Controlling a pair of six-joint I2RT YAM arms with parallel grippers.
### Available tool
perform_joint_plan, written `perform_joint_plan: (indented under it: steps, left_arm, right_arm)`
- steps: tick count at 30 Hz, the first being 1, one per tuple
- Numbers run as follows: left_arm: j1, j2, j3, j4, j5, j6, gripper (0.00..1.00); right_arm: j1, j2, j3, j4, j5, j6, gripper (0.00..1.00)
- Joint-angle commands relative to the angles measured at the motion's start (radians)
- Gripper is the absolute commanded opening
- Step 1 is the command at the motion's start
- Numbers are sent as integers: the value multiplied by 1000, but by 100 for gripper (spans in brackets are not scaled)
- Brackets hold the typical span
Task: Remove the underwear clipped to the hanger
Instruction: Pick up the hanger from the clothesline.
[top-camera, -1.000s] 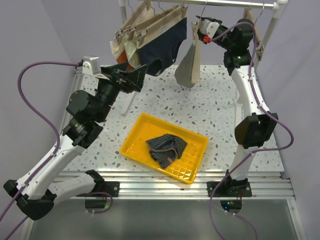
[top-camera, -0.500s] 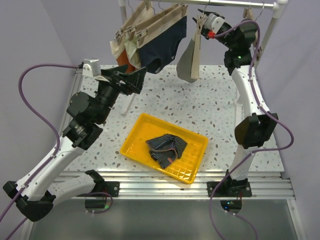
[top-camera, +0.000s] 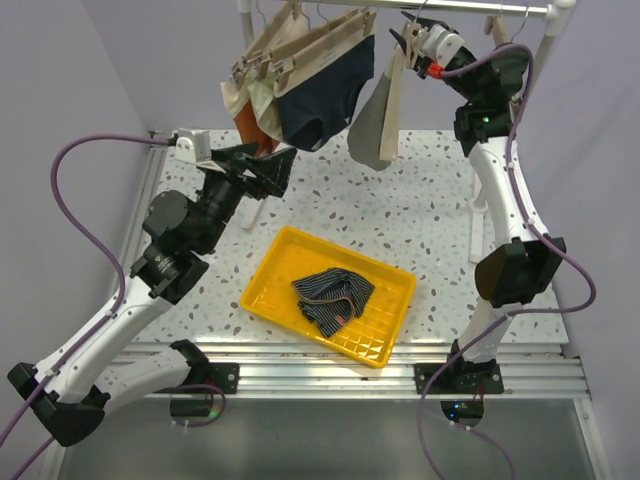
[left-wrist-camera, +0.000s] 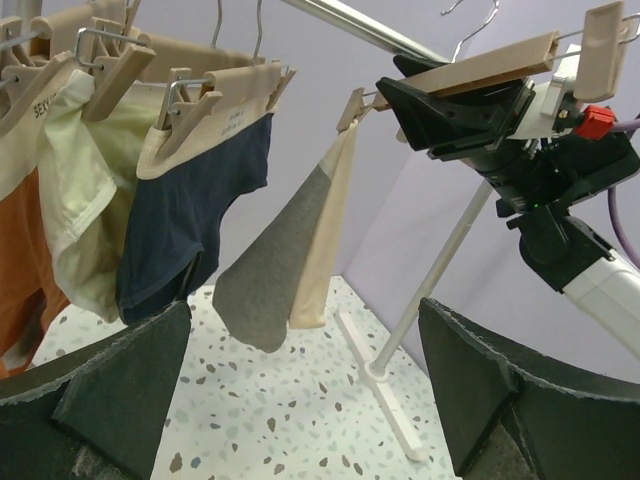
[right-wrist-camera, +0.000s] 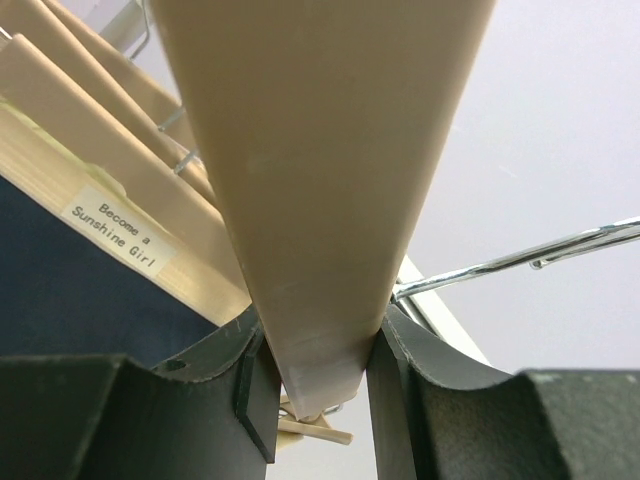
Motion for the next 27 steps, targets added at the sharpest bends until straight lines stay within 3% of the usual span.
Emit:
perform_joint_plan:
  steps: [1, 12, 21, 27]
  left_arm:
    - [6, -23, -13, 29, -10, -15, 100]
    - [6, -20, -38, 29, 12, -4, 100]
    - [7, 12, -64, 52, 148, 37, 100]
    - [18, 67, -30, 51, 234, -58, 100]
  right_arm:
    - [2, -81, -41, 83, -16, 25, 0]
    - [2, -239, -300, 106, -76, 40, 0]
    - [2, -448, -549, 44, -160, 55, 0]
    - [3, -572, -690, 49, -269, 120, 0]
